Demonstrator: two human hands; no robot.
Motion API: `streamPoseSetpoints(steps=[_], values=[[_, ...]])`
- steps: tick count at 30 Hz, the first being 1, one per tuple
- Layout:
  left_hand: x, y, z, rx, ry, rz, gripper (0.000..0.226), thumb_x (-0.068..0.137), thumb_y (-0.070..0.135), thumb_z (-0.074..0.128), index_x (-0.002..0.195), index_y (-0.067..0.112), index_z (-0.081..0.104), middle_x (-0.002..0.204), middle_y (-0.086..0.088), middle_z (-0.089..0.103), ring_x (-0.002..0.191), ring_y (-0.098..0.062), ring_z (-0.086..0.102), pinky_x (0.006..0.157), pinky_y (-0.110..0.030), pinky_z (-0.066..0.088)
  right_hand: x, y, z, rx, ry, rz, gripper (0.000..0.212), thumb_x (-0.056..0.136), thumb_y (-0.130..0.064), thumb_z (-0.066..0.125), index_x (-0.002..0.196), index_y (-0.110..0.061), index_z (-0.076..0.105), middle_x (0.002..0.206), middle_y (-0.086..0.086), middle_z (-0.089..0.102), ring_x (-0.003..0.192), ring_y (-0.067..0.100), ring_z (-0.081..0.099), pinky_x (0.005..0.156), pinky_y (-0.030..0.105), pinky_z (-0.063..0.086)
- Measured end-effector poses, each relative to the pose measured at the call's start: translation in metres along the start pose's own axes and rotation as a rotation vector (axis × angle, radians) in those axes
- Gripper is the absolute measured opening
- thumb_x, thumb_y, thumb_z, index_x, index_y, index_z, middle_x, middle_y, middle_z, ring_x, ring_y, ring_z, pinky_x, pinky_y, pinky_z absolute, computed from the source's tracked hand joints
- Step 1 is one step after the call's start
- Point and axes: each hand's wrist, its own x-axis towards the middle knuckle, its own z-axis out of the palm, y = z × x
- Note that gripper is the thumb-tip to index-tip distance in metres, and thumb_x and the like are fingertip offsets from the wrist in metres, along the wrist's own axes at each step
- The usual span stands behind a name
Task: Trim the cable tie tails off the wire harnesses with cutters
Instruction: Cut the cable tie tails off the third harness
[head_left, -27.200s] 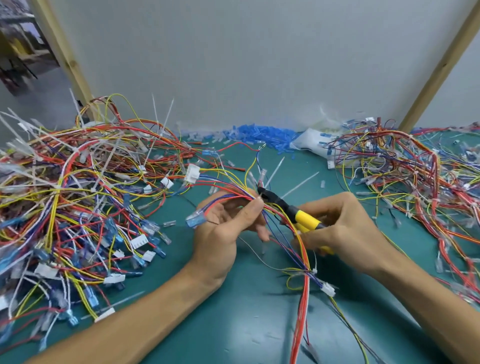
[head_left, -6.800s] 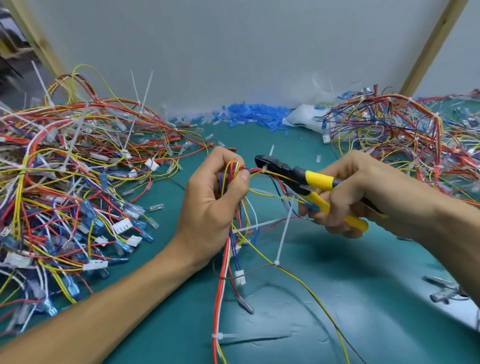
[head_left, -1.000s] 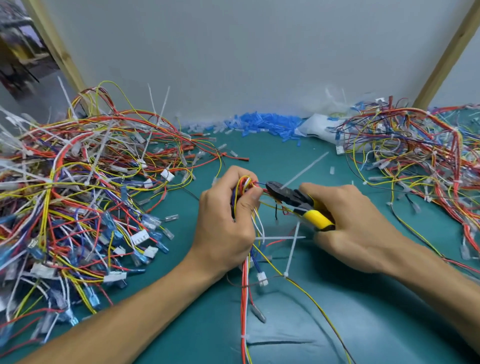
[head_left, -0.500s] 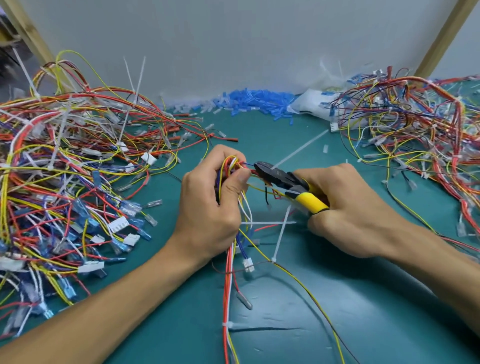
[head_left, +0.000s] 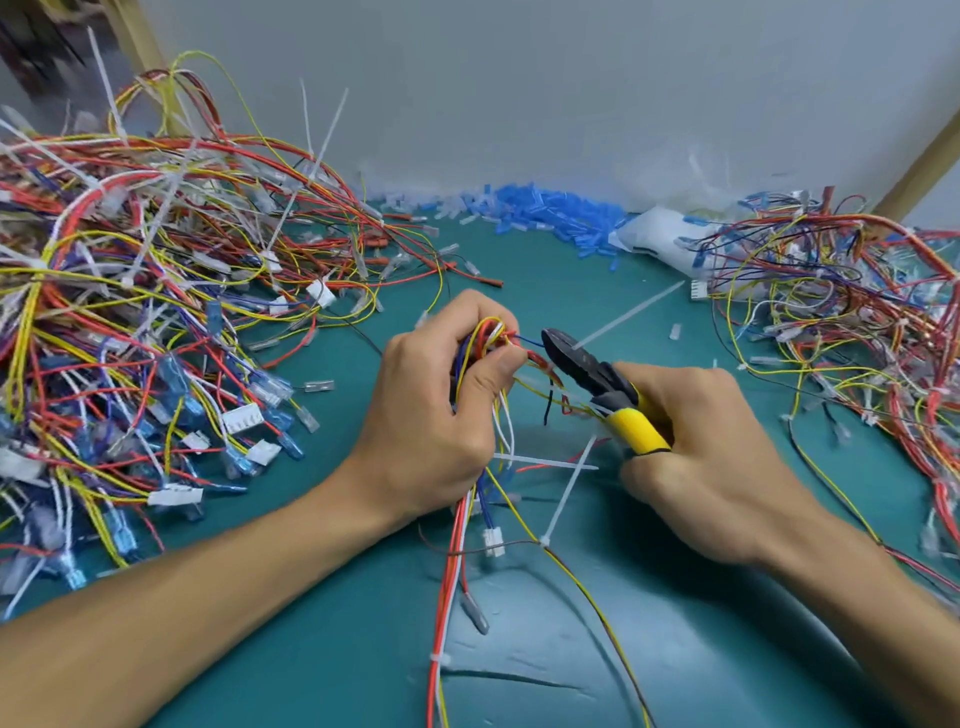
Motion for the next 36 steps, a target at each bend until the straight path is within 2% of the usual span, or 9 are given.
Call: streamPoseSetpoints(steps=[3,8,12,15,20,24,28,32,36], values=[[0.0001,-0.0011,-0.0001,0.001,0.007,0.003,0.013,0.099,0.018,0.056,0.090,0.010,0.057,0.062,0.006,0.047,0.056,-0.019,0.043,0.055,-0.034,0.034,0.0010,-0.0013,0.0004,0.040,-0.033,0.019,0.020,0.059,-0.010,0.051,0.069,-0.013,0.034,0.065,0.014,0.027,0.060,0.015,0.018,0.054,0.037,0.015],[-0.0003,-0.0008,0.0001,0.004,0.021,0.020,0.013,0.099,0.017,0.055,0.090,0.008,0.057,0.064,-0.001,0.050,0.057,-0.026,0.047,0.056,-0.043,0.039,0.0019,-0.0001,-0.0012,-0.081,-0.010,-0.002,0.017,0.064,-0.017,0.052,0.074,-0.019,0.039,0.063,0.012,0.033,0.064,0.034,0.028,0.053,0.040,0.024],[-0.0019,-0.0051,0.0005,0.003,0.028,0.045,0.012,0.099,0.019,0.055,0.090,0.011,0.058,0.063,0.003,0.051,0.057,-0.021,0.047,0.057,-0.039,0.038,0.0015,-0.0025,-0.0009,-0.003,-0.027,0.028,0.020,0.057,-0.013,0.049,0.071,-0.015,0.034,0.061,0.009,0.024,0.059,0.018,0.017,0.053,0.041,0.015],[-0.0020,-0.0055,0.0001,-0.004,0.034,0.041,0.011,0.098,0.020,0.056,0.091,0.011,0.059,0.064,-0.001,0.053,0.060,-0.027,0.050,0.059,-0.046,0.042,-0.0003,-0.0072,0.0021,0.035,-0.050,0.065,0.022,0.054,-0.013,0.047,0.071,-0.014,0.034,0.059,0.001,0.021,0.058,0.013,0.017,0.053,0.044,0.014],[-0.0016,-0.0043,0.0005,-0.026,0.042,0.030,0.012,0.098,0.021,0.056,0.091,0.011,0.059,0.067,-0.001,0.054,0.062,-0.028,0.051,0.060,-0.047,0.043,0.0009,-0.0066,0.0011,-0.084,-0.002,0.049,0.020,0.059,-0.013,0.051,0.072,-0.017,0.037,0.063,0.014,0.035,0.065,0.035,0.030,0.052,0.052,0.028],[-0.0014,-0.0045,0.0025,-0.007,0.037,0.043,0.012,0.098,0.022,0.057,0.090,0.012,0.060,0.067,0.002,0.053,0.059,-0.021,0.049,0.059,-0.043,0.042,0.0002,-0.0030,0.0030,-0.090,0.016,0.033,0.013,0.064,-0.019,0.046,0.071,-0.017,0.035,0.065,0.012,0.032,0.067,0.035,0.028,0.054,0.044,0.023],[-0.0018,-0.0049,0.0038,-0.011,0.043,0.048,0.013,0.098,0.022,0.057,0.090,0.012,0.060,0.066,-0.001,0.055,0.059,-0.025,0.050,0.059,-0.046,0.042,-0.0014,-0.0017,0.0025,-0.023,-0.018,0.044,0.018,0.060,-0.019,0.049,0.071,-0.018,0.034,0.062,0.005,0.026,0.062,0.023,0.021,0.055,0.039,0.019],[-0.0011,-0.0043,0.0032,-0.005,0.042,0.054,0.011,0.098,0.022,0.056,0.091,0.015,0.059,0.071,0.000,0.055,0.063,-0.031,0.054,0.061,-0.049,0.046,-0.0043,-0.0025,0.0002,-0.076,0.020,0.010,0.020,0.063,-0.022,0.055,0.072,-0.029,0.039,0.063,0.006,0.038,0.062,0.030,0.033,0.053,0.042,0.028],[-0.0011,-0.0049,0.0033,0.005,0.052,0.059,0.011,0.099,0.024,0.056,0.090,0.018,0.058,0.070,-0.001,0.055,0.063,-0.034,0.054,0.061,-0.051,0.045,-0.0052,-0.0029,0.0020,-0.065,0.051,0.004,0.023,0.064,-0.022,0.055,0.073,-0.033,0.037,0.061,-0.002,0.039,0.063,0.029,0.035,0.054,0.037,0.027]])
